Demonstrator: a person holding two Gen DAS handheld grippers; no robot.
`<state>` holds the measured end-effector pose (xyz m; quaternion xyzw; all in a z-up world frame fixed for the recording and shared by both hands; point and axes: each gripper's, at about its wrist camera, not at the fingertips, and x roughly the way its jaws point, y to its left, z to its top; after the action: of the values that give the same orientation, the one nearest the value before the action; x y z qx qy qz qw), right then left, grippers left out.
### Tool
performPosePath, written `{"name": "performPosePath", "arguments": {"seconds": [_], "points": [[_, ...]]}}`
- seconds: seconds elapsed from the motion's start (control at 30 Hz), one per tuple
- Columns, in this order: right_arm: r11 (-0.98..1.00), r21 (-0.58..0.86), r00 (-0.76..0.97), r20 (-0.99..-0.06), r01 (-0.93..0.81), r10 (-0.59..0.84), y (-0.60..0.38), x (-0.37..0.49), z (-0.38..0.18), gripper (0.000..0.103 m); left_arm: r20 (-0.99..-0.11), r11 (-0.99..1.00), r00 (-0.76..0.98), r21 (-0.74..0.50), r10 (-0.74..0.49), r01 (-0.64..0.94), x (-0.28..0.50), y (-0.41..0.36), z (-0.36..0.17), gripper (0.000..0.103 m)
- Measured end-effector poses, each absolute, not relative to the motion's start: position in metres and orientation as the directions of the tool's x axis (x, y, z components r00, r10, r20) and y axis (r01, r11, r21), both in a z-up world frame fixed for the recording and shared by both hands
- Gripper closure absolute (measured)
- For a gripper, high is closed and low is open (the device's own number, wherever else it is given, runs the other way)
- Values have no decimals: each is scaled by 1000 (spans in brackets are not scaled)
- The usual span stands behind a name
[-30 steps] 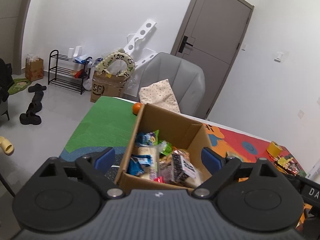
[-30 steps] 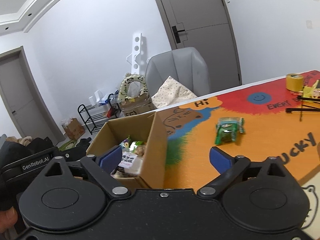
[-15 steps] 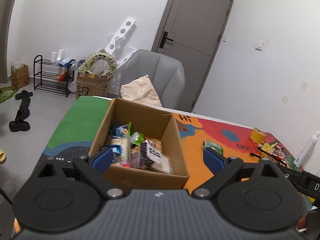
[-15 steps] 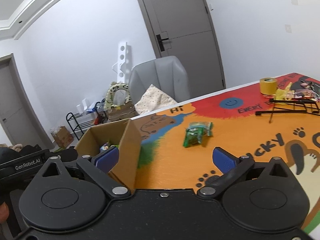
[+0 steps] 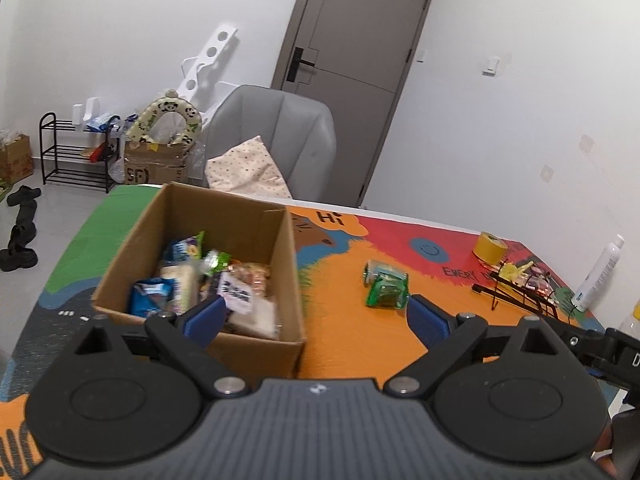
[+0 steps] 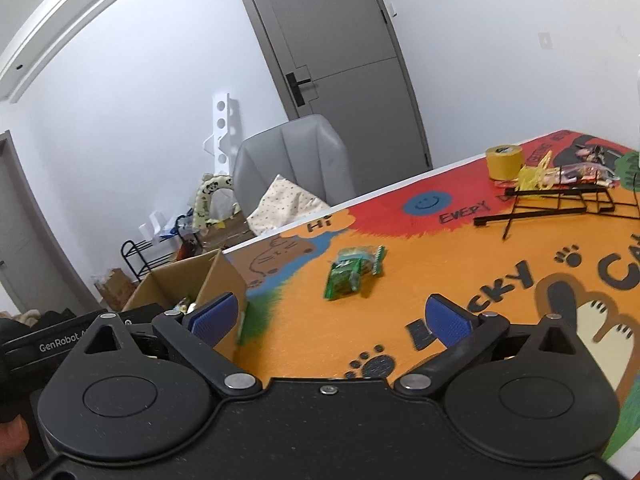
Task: Organize snacks
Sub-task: 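Move both grippers back toward the two green snacks on the mat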
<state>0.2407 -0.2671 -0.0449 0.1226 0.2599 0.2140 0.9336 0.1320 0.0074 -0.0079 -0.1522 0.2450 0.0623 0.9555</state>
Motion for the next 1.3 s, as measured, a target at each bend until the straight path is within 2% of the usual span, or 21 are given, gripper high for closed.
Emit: {"name": "performPosePath", "arguments": {"seconds": [0.5, 0.97, 1.3], "points": [[875, 383, 761, -459, -295, 458, -290, 282, -63, 0, -516, 964, 856, -226, 4, -141, 181, -36, -16, 7], [830, 468, 711, -469, -304, 524, -297, 327, -75, 0, -554, 969, 833, -206, 1, -138, 230, -49, -27, 7], [833, 484, 702, -493, -269, 513, -297, 360, -88, 0, -583, 970, 812, -208, -21, -125, 269, -58, -41, 7]]}}
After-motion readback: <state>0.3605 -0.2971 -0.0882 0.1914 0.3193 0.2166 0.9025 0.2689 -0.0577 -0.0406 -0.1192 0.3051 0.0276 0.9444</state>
